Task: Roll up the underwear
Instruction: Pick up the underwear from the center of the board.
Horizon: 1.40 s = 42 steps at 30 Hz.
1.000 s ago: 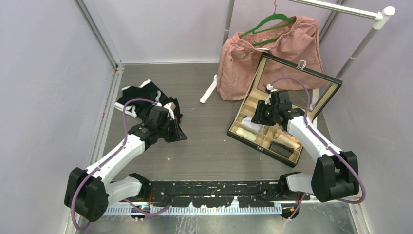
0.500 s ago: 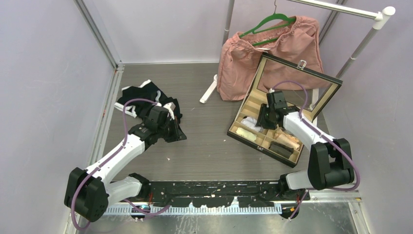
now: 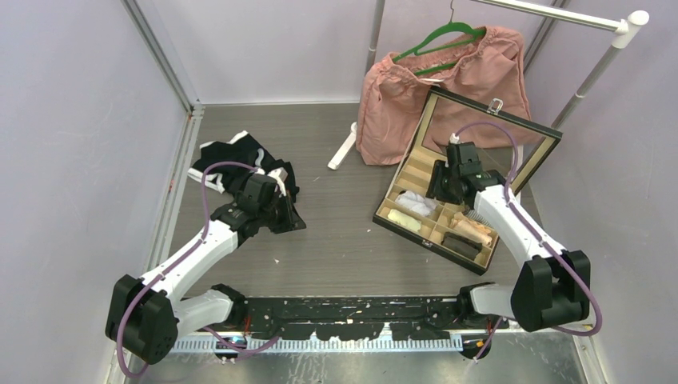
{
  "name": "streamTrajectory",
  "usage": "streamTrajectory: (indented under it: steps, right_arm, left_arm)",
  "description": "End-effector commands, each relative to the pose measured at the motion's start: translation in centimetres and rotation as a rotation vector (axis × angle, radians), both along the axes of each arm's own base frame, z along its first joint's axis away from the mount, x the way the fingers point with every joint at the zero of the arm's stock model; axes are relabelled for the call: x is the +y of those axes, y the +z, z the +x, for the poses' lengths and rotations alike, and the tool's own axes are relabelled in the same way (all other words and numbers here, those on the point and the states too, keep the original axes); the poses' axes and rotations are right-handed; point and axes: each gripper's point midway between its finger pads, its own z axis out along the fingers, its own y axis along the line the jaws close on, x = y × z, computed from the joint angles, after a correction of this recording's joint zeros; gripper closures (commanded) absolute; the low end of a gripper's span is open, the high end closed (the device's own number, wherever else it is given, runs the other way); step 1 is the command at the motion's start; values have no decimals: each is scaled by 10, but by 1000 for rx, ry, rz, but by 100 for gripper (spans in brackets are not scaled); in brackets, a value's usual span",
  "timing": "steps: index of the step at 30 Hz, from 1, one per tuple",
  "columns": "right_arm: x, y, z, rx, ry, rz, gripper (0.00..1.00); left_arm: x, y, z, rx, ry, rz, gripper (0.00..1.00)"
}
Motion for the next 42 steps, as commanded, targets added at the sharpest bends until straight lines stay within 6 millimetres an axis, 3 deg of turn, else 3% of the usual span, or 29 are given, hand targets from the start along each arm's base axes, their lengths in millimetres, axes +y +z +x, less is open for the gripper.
streamTrajectory:
  steps: [1, 7, 14, 22, 29, 33, 39, 42]
  right_arm:
    - [28, 40, 29, -152, 74, 128, 52]
    - [43, 24, 57, -90, 73, 182, 60]
    - [48, -4, 78, -33, 28, 187, 82]
    - [61, -47, 60, 118, 63, 181, 90]
    - [70, -69, 42, 217, 102, 157, 92]
    - [62, -58, 43, 184, 91, 115, 90]
    - [42, -3, 61, -21, 60, 26, 70]
    - [34, 23, 63, -93, 73, -11, 65]
  left_arm:
    - [-3, 11, 9, -33, 13, -16, 99]
    - [-2, 13, 9, -35, 16, -12, 99]
    - [0, 11, 8, -32, 19, -8, 99]
    - [4, 10, 6, -35, 27, 7, 99]
    - [4, 9, 6, -32, 29, 5, 99]
    - [5, 9, 5, -33, 31, 7, 99]
    - [5, 8, 5, -31, 34, 9, 99]
    - [5, 9, 5, -33, 34, 10, 99]
